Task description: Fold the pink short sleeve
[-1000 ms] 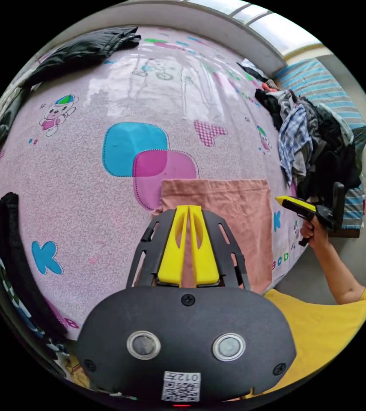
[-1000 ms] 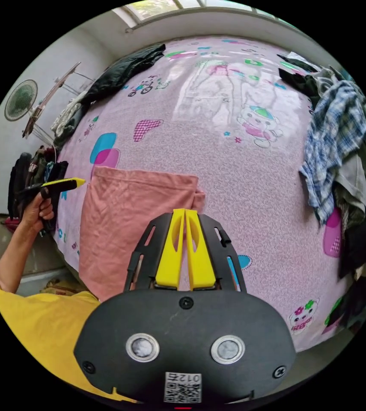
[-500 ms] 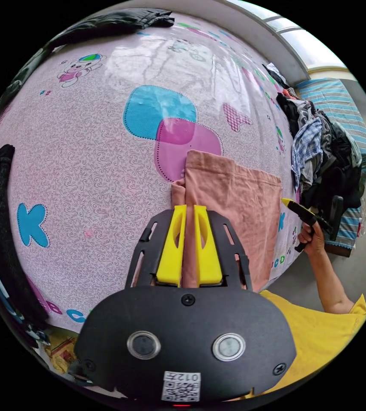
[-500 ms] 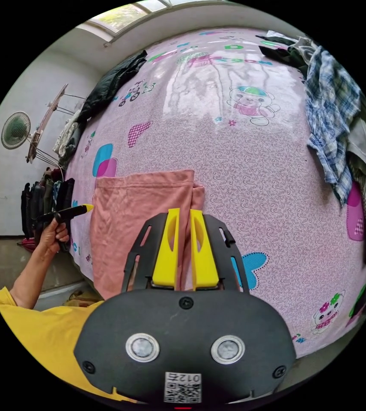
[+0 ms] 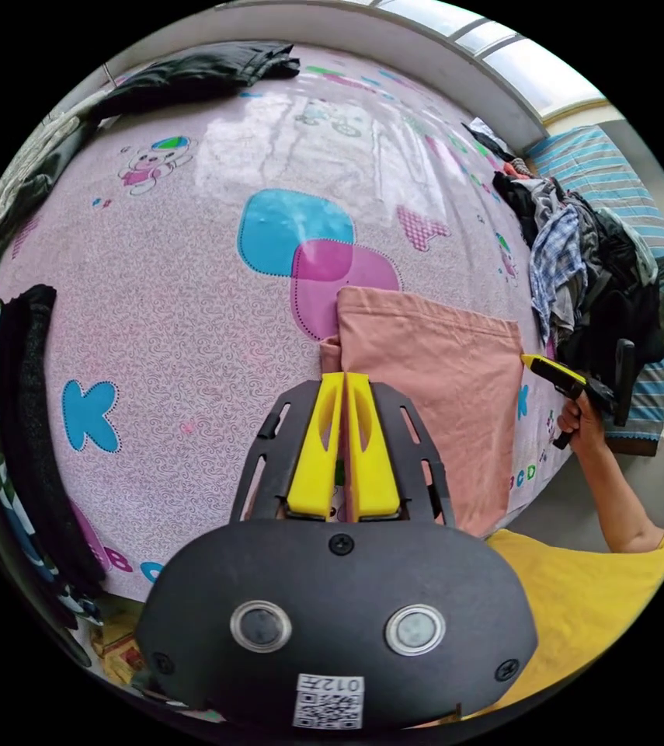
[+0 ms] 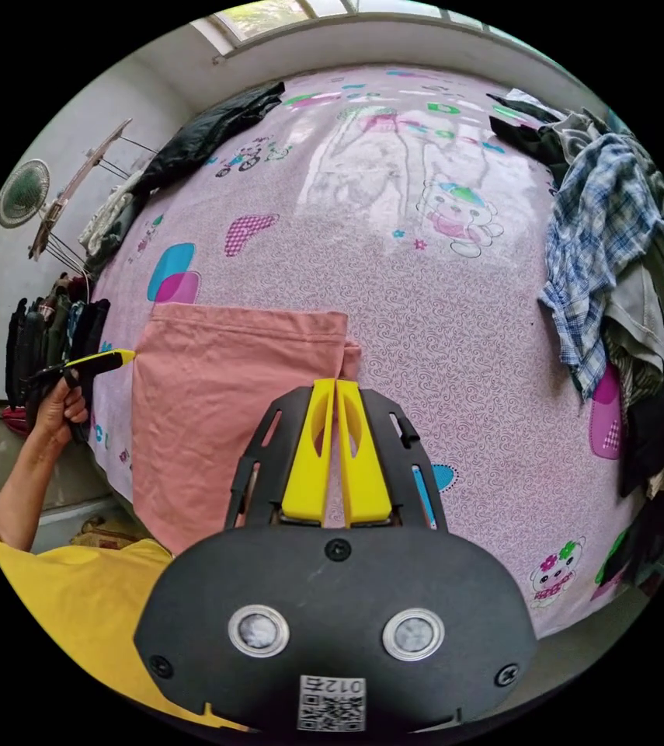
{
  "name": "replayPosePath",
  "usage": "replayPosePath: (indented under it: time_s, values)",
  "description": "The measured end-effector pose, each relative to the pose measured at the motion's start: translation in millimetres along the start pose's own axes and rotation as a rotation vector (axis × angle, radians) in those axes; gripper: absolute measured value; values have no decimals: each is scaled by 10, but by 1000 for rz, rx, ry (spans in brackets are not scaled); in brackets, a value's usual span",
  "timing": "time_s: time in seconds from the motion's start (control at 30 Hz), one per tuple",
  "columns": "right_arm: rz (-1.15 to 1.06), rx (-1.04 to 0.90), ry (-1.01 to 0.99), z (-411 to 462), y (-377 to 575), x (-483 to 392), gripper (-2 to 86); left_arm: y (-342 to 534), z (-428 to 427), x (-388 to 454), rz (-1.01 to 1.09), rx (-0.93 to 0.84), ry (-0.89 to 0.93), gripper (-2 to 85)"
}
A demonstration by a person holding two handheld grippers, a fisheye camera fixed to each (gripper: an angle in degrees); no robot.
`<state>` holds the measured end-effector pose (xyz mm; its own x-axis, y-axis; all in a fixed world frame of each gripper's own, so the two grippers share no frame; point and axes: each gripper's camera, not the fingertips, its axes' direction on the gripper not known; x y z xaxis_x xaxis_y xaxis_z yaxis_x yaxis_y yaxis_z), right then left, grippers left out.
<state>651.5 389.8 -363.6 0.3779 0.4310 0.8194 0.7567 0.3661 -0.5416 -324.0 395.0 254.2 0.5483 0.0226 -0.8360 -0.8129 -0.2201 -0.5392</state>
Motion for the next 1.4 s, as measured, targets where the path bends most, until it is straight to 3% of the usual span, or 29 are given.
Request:
replayPosePath:
  time_s: [0.17,0.43,0.57,0.77,1.0,1.17,1.27,1.4]
  values:
    - [57,-38,-10,184,-94,16,1,-20,192,-51,-78,-18,-16,-1]
    - [1,22,47,120,-43,-132,1,113,19,207,-2,90,-148,-1]
    - [58,-26,-6,286,-143,-83,3,57,325,63,-73,0,-98,-1]
    - [42,-45,-32,242,-195,-104,13,45,352,-5,-74,11,1,2]
    - [24,112,-6,-64,-171,-183,9,166,-41,62,-78,232,-33,7]
    - [-69,21,33,305,-471,-450,3,-199,353,407,102,93,-23,17]
    - [-89,-69,154,531,-592,-497,1,-339,691,416,68,-35,-228,37]
    - [-152,-75,204,608,-639,-589,0,-330,798,361,89,-16,-224,47]
